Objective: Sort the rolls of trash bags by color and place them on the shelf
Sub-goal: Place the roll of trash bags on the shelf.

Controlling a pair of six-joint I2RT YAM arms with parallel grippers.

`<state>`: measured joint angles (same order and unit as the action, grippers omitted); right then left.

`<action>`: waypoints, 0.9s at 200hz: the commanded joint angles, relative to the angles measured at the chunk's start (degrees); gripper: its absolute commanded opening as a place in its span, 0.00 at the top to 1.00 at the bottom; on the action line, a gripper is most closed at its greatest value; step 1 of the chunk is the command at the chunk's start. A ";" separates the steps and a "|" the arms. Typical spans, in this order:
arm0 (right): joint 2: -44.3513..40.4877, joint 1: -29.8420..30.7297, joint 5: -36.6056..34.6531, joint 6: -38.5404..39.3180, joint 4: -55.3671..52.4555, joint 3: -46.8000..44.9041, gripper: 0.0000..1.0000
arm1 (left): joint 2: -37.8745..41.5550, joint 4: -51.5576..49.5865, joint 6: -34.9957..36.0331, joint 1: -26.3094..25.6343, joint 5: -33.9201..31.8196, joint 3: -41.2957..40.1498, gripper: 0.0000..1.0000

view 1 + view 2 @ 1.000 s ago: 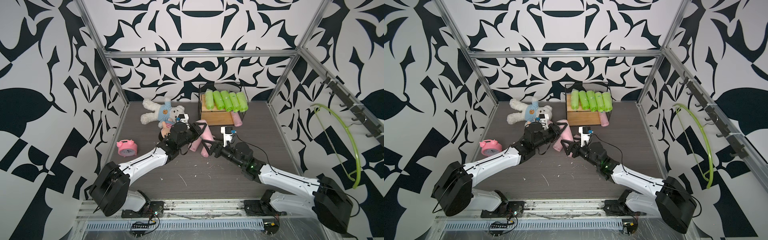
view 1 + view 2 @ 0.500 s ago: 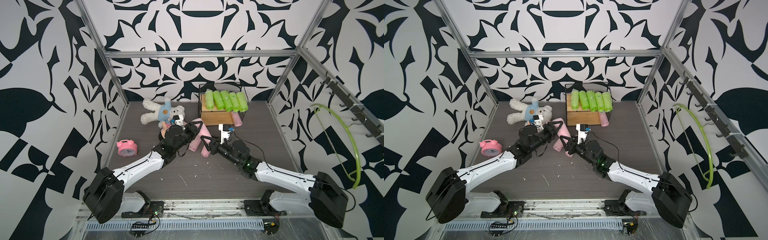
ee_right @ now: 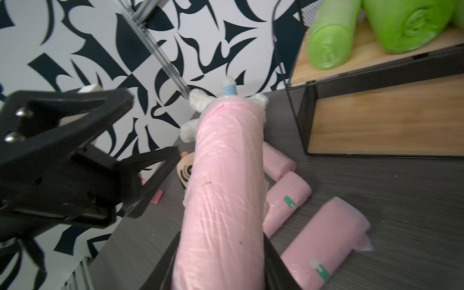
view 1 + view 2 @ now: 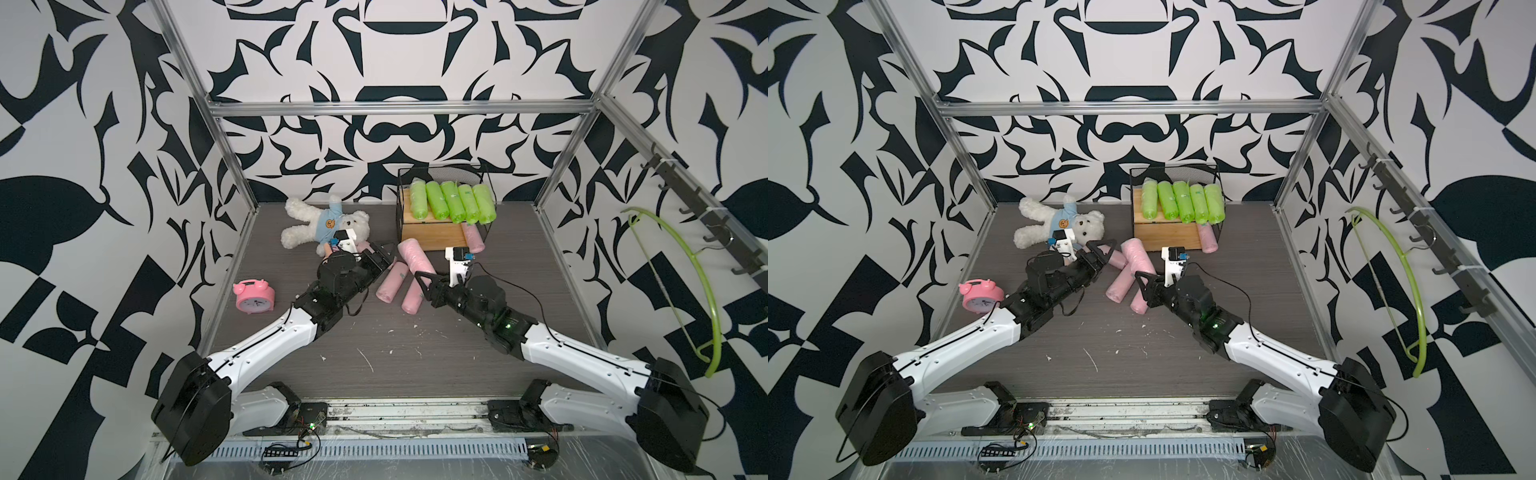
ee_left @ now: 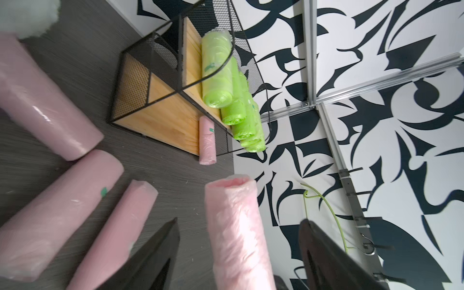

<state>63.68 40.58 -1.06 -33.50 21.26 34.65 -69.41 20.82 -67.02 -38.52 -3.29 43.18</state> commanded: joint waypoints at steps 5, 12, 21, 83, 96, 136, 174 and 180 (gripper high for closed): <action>-0.83 -6.32 3.55 1.28 -0.42 1.81 0.66 | 2.03 -6.82 7.41 1.91 -0.04 -1.82 0.17; -0.16 -8.37 4.53 1.18 -0.22 1.42 0.66 | 2.15 -8.28 9.00 2.48 0.31 -1.79 0.16; 0.94 -11.08 5.78 0.95 0.58 0.89 0.67 | 2.26 -9.80 10.54 3.25 1.15 -1.70 0.16; 16.13 -23.32 9.41 0.54 15.80 1.44 0.66 | 1.21 -12.50 15.38 5.30 6.51 -0.75 0.16; 20.50 -24.41 9.15 0.03 20.16 2.03 0.66 | 1.12 -13.29 15.84 5.30 7.09 -0.25 0.16; 34.06 -26.15 9.26 -1.66 31.28 6.01 0.67 | 1.12 -14.70 17.01 5.22 7.94 0.66 0.16; 43.09 -26.91 7.90 -3.28 37.06 10.62 0.68 | 1.17 -15.97 17.72 5.21 8.42 1.12 0.11; 44.07 -27.02 7.68 -3.29 37.23 11.36 0.68 | 1.21 -15.98 17.72 5.27 8.39 1.16 0.11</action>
<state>106.48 14.00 7.44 -35.66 47.86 41.39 -68.53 6.26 -50.85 -33.39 4.19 42.52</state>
